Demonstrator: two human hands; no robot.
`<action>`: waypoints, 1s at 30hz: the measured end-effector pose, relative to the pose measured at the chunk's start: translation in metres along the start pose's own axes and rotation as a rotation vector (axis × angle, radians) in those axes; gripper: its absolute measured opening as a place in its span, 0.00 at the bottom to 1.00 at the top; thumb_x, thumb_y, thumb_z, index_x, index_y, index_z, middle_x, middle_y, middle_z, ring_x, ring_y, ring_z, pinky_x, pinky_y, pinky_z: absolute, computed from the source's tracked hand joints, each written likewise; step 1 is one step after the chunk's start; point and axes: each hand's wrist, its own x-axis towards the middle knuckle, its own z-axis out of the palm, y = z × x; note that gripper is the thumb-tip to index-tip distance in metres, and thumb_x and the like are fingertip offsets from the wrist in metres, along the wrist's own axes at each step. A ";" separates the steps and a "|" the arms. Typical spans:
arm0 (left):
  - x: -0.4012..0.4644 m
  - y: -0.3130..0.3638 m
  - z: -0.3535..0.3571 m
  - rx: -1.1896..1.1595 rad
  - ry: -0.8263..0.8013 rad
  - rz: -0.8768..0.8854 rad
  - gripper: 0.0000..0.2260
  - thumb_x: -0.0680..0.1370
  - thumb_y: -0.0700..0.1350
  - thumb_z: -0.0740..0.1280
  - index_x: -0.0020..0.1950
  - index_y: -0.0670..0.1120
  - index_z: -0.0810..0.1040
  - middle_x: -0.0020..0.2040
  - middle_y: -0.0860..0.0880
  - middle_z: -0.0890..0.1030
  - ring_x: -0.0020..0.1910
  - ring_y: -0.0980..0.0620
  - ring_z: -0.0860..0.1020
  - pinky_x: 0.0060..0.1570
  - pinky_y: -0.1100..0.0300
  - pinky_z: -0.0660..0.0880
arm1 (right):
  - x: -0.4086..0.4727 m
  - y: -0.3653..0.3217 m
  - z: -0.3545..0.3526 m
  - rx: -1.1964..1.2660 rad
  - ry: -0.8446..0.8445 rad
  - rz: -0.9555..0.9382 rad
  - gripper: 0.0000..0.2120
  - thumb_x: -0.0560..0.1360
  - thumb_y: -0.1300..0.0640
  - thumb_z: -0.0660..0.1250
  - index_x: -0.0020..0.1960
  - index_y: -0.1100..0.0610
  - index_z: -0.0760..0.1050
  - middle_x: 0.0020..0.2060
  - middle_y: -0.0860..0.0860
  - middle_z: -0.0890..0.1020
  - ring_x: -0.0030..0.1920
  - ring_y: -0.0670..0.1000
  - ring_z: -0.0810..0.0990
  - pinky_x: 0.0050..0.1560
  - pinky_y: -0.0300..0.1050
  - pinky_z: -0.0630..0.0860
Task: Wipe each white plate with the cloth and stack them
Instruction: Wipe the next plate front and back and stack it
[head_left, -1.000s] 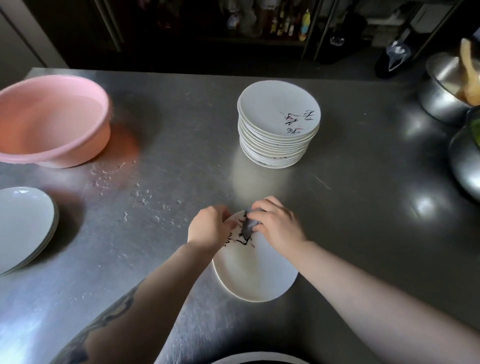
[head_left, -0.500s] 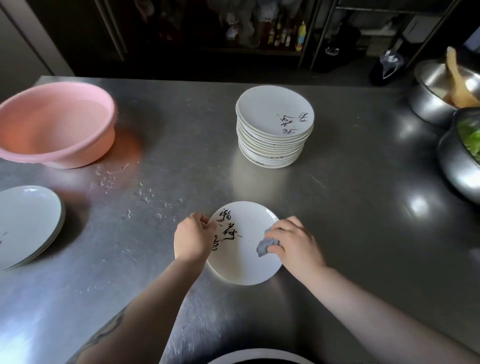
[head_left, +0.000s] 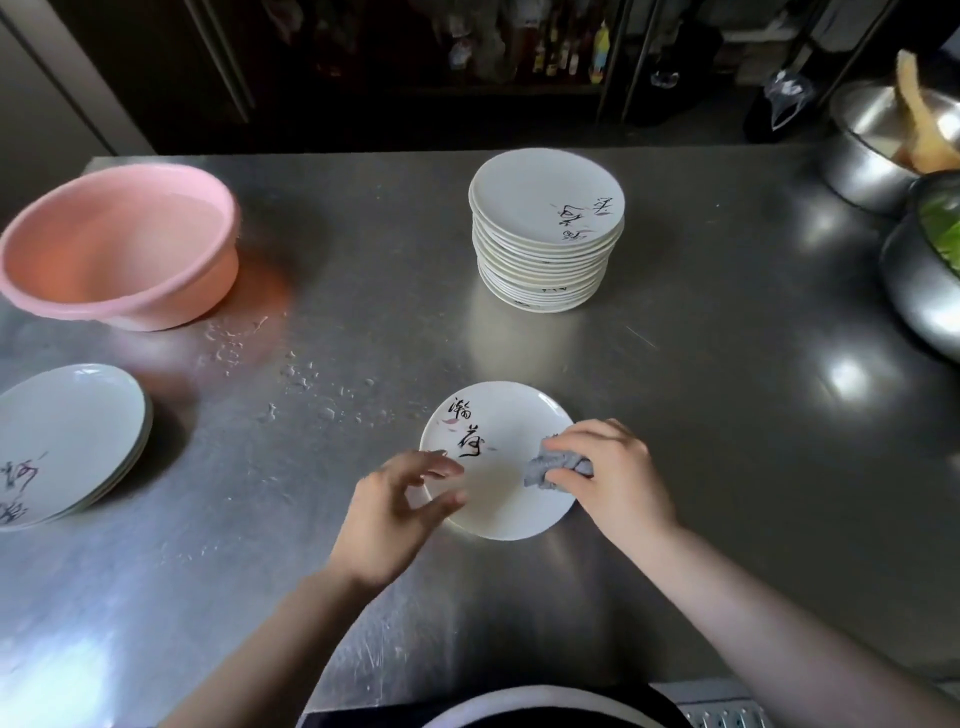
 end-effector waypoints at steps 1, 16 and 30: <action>-0.007 0.003 0.007 0.010 -0.070 0.046 0.12 0.69 0.43 0.79 0.46 0.58 0.82 0.48 0.61 0.83 0.51 0.64 0.78 0.53 0.72 0.70 | -0.003 0.000 0.001 0.012 0.011 0.007 0.12 0.65 0.64 0.75 0.48 0.55 0.84 0.46 0.48 0.82 0.49 0.48 0.76 0.49 0.37 0.70; -0.008 -0.014 0.048 0.261 -0.058 0.362 0.11 0.60 0.38 0.83 0.37 0.46 0.85 0.41 0.52 0.85 0.40 0.47 0.82 0.42 0.58 0.75 | -0.028 0.004 0.005 0.103 0.141 0.069 0.14 0.64 0.62 0.78 0.48 0.52 0.84 0.46 0.44 0.82 0.46 0.45 0.80 0.49 0.43 0.77; 0.046 0.061 0.000 0.148 0.321 0.231 0.09 0.77 0.53 0.69 0.43 0.49 0.80 0.41 0.57 0.82 0.41 0.57 0.78 0.41 0.66 0.71 | 0.016 -0.049 -0.065 0.340 0.397 -0.009 0.14 0.66 0.61 0.77 0.49 0.50 0.84 0.47 0.41 0.82 0.49 0.41 0.80 0.52 0.31 0.73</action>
